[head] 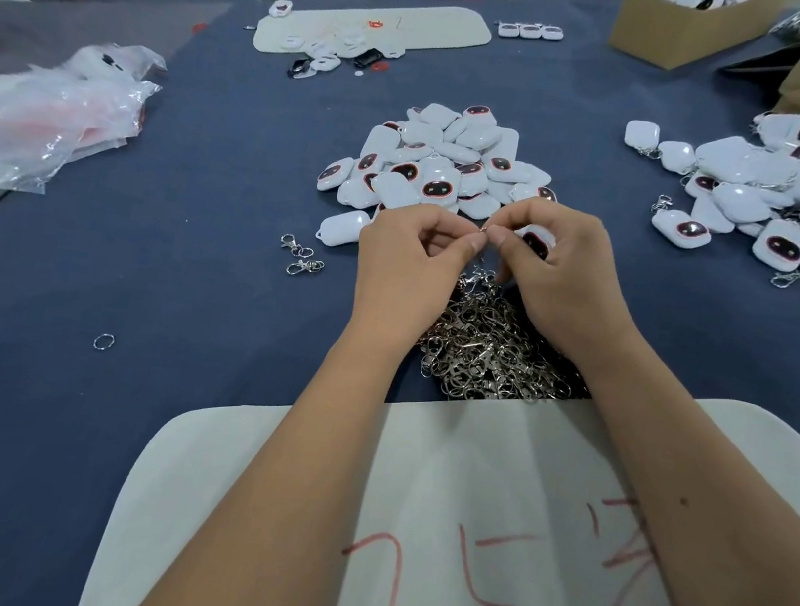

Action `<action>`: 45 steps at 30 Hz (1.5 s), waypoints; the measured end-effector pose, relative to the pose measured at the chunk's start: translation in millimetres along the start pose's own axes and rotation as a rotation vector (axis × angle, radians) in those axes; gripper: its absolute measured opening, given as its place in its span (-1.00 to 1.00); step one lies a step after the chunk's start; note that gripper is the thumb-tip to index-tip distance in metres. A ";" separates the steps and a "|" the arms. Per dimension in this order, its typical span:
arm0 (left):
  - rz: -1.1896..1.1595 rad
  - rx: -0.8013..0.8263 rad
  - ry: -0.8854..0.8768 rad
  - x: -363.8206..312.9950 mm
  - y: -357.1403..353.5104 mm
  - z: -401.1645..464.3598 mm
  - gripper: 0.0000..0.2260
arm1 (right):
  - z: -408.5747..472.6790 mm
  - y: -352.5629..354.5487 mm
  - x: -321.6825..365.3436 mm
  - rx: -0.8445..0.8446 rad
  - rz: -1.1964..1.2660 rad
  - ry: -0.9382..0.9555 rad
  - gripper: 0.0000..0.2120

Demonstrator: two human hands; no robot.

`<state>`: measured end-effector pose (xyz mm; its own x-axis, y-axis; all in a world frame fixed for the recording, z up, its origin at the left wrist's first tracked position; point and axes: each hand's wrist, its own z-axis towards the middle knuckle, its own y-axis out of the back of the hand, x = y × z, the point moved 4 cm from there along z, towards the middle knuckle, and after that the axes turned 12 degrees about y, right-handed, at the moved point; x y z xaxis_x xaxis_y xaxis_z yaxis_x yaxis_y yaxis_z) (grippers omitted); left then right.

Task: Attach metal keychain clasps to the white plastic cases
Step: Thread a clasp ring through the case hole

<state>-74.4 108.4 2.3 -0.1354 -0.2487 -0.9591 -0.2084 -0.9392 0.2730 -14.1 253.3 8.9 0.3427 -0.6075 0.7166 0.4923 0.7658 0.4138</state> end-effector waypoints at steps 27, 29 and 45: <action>-0.174 0.149 -0.053 -6.5 -9.4 -3.8 -0.89 | 1.6 5.1 -12.4 0.008 0.377 -0.075 -0.90; -0.157 0.145 -0.062 -6.3 -11.0 -3.8 -0.89 | 1.6 5.2 -11.4 0.001 0.365 -0.070 -0.90; 0.085 -0.063 -0.291 -13.6 -7.8 -8.8 -0.88 | -0.4 1.8 -4.4 -0.030 0.369 -0.027 -0.90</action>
<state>-62.4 117.0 12.6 -0.4229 -0.2572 -0.8689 -0.1255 -0.9330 0.3373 -14.4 257.3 6.3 0.4809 -0.2853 0.8291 0.3627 0.9256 0.1081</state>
